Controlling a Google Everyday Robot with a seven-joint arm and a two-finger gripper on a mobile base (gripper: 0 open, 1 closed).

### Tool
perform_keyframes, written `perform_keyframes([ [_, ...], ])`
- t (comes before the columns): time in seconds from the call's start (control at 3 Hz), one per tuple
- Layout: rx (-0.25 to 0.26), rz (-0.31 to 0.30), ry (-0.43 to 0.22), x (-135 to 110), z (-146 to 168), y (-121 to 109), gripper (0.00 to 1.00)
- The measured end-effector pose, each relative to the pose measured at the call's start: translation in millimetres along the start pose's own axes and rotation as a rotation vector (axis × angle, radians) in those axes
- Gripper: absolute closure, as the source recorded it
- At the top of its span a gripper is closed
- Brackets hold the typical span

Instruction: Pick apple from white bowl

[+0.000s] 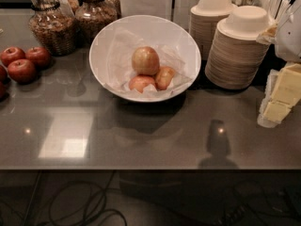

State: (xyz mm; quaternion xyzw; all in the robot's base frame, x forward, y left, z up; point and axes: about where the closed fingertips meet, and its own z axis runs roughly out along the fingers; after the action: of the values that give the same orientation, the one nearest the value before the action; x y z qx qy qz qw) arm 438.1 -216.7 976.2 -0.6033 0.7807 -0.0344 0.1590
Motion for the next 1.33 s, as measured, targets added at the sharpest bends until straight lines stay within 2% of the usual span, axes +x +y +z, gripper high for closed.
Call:
perform_keyframes([
  [0.33,0.0,0.0,0.0,-0.1,0.0,0.0,0.0],
  [0.67,0.018,0.006,-0.048,-29.4,10.7,0.0,0.0],
  [1.33,0.077,0.044,-0.226,-126.1,34.5,-18.0,0.0],
])
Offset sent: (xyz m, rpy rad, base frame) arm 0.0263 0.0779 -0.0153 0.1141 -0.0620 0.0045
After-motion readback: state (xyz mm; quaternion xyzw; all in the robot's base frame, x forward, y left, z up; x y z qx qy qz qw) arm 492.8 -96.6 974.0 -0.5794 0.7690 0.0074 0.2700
